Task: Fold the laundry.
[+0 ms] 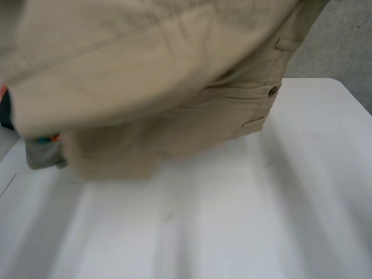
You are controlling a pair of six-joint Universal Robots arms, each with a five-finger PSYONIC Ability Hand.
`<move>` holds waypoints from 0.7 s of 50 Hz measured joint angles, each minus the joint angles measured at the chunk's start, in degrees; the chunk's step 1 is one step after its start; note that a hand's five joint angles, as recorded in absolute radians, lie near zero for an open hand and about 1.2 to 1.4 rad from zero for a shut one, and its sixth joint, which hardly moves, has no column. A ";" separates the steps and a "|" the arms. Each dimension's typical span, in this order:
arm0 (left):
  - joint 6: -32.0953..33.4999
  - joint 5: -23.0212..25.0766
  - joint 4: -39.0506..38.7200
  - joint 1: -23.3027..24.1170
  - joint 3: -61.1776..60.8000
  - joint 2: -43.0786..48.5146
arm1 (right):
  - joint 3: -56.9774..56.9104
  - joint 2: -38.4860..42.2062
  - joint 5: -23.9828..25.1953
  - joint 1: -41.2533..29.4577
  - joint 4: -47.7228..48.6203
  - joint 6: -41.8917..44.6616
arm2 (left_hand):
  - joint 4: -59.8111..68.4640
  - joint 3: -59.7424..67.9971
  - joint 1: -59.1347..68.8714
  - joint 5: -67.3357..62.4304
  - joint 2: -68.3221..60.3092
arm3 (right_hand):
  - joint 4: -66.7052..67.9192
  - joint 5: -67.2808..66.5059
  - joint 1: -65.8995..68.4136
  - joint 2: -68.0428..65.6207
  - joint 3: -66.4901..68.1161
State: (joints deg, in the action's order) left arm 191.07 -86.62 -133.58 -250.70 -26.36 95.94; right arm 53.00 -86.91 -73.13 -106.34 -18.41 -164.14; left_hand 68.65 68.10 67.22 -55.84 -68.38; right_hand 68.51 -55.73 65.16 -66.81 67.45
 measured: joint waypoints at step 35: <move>-4.71 -7.92 -27.32 -1.91 4.53 39.34 | 8.45 30.52 -24.54 -13.58 37.19 7.64 | -57.37 -56.08 -56.39 53.28 56.82 | -56.39 53.33 -52.82 55.23 -55.62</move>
State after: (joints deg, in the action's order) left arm 186.36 -94.54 -160.90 -252.61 -21.83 135.28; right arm 61.45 -56.39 -97.67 -119.93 18.78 -156.50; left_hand 11.28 12.03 10.84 -2.56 -11.56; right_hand 12.12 -2.40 12.34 -11.59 11.83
